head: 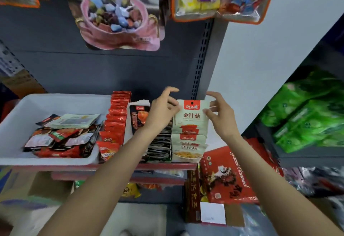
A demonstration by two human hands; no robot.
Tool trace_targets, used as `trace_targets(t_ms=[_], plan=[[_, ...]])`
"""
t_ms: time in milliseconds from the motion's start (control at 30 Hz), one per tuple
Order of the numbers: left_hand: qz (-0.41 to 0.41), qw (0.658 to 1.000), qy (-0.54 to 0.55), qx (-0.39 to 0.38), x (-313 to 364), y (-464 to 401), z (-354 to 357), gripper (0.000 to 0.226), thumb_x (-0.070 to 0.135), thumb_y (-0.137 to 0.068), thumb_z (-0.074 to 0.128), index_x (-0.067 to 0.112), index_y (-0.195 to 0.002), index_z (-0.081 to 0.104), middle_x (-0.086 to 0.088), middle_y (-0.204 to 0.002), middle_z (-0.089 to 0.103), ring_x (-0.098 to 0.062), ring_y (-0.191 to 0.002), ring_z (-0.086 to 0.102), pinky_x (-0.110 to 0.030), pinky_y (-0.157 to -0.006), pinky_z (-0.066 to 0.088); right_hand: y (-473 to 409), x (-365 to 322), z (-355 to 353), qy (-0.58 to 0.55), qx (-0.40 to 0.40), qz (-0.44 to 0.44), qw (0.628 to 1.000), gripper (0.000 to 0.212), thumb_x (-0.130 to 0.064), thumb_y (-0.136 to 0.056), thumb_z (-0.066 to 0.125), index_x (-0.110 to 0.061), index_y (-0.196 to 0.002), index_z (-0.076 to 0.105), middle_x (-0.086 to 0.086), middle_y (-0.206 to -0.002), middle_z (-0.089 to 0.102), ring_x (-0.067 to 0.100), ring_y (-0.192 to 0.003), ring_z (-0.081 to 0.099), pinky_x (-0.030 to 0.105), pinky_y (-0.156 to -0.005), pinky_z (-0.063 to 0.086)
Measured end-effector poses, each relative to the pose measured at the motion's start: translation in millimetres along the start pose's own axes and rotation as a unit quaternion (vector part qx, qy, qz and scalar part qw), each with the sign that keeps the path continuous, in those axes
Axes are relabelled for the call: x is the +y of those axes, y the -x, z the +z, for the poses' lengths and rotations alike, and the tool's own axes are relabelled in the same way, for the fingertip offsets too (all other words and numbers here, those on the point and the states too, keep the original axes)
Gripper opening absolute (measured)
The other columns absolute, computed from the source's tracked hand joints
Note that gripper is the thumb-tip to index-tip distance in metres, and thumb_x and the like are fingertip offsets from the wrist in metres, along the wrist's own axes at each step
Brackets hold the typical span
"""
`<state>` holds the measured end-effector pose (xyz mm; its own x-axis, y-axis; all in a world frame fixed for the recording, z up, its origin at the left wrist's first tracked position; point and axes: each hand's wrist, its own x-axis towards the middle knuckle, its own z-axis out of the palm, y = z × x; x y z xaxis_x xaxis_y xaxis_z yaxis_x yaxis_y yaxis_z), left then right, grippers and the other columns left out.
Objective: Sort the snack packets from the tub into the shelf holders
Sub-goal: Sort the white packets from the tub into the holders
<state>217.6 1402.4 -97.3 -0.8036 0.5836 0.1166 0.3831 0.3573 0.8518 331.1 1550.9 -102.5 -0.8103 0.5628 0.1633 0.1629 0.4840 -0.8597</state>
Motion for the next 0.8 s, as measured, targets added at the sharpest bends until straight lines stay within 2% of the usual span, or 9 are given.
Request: trace_targets(t_ms=[100, 200, 300, 433, 567, 633, 800], plan=[[0.034, 0.997, -0.069, -0.031, 0.0, -1.0, 4.9, 0.042, 0.012, -0.082, 0.070, 0.026, -0.119, 0.055, 0.006, -0.098, 0.052, -0.007, -0.084, 0.055, -0.025, -0.083, 0.051, -3.2, 1.7, 1.5, 0.055, -0.022, -0.029, 0.998, 0.026, 0.000, -0.088, 0.055, -0.021, -0.103, 0.056, -0.008, -0.096, 0.060, 0.013, -0.084, 0.058, 0.020, -0.071, 0.049], [0.054, 0.984, -0.169, -0.029, -3.9, 0.1, 9.0, 0.036, 0.015, -0.083, 0.069, 0.025, -0.116, 0.059, 0.004, -0.111, 0.047, -0.010, -0.107, 0.046, -0.027, -0.094, 0.042, -3.4, 6.4, 3.4, 0.074, -0.026, -0.036, 0.996, 0.023, 0.002, -0.088, 0.054, -0.019, -0.098, 0.054, -0.006, -0.096, 0.061, 0.015, -0.086, 0.058, 0.024, -0.073, 0.049], [0.078, 0.970, -0.231, -0.003, -5.2, 1.9, 10.7, 0.032, 0.016, -0.086, 0.065, 0.023, -0.117, 0.060, 0.003, -0.117, 0.047, -0.012, -0.113, 0.042, -0.027, -0.094, 0.040, -0.8, 12.7, 6.3, 0.114, -0.040, -0.059, 0.991, 0.022, 0.001, -0.087, 0.055, -0.017, -0.100, 0.053, -0.002, -0.098, 0.061, 0.014, -0.088, 0.056, 0.023, -0.074, 0.046], [0.091, 0.956, -0.276, -0.033, -3.7, 2.8, 12.7, 0.028, 0.018, -0.090, 0.059, 0.024, -0.118, 0.059, 0.003, -0.114, 0.051, -0.014, -0.109, 0.046, -0.027, -0.084, 0.043, -1.4, 17.4, 9.7, 0.243, -0.085, -0.082, 0.963, 0.021, -0.005, -0.088, 0.054, -0.018, -0.105, 0.049, 0.002, -0.103, 0.057, 0.019, -0.096, 0.050, 0.029, -0.073, 0.044], [0.065, 0.961, -0.265, -0.050, -4.2, -3.8, 8.4, 0.021, 0.018, -0.089, 0.061, 0.023, -0.109, 0.060, 0.002, -0.110, 0.052, -0.015, -0.105, 0.049, -0.029, -0.078, 0.044, -7.8, 4.8, 10.7, 0.261, -0.085, -0.076, 0.959, 0.025, -0.015, -0.088, 0.061, -0.018, -0.112, 0.056, 0.001, -0.115, 0.051, 0.017, -0.112, 0.042, 0.023, -0.083, 0.038], [0.062, 0.969, -0.237, -0.041, -5.4, -4.7, 3.0, 0.020, 0.019, -0.088, 0.063, 0.022, -0.108, 0.060, 0.003, -0.107, 0.053, -0.015, -0.102, 0.052, -0.032, -0.080, 0.047, -8.4, -6.1, 17.3, 0.254, -0.070, -0.092, 0.960, 0.028, -0.016, -0.088, 0.060, -0.017, -0.116, 0.058, 0.001, -0.117, 0.051, 0.016, -0.116, 0.040, 0.021, -0.089, 0.035], [0.054, 0.987, -0.143, 0.053, -20.6, 10.8, -30.1, 0.027, 0.016, -0.087, 0.061, 0.018, -0.114, 0.057, 0.007, -0.094, 0.055, -0.013, -0.090, 0.054, -0.034, -0.076, 0.050, -6.7, -40.3, 58.7, 0.169, -0.074, -0.102, 0.978, 0.030, -0.008, -0.088, 0.057, -0.013, -0.117, 0.060, 0.005, -0.112, 0.056, 0.018, -0.107, 0.051, 0.021, -0.091, 0.037]])
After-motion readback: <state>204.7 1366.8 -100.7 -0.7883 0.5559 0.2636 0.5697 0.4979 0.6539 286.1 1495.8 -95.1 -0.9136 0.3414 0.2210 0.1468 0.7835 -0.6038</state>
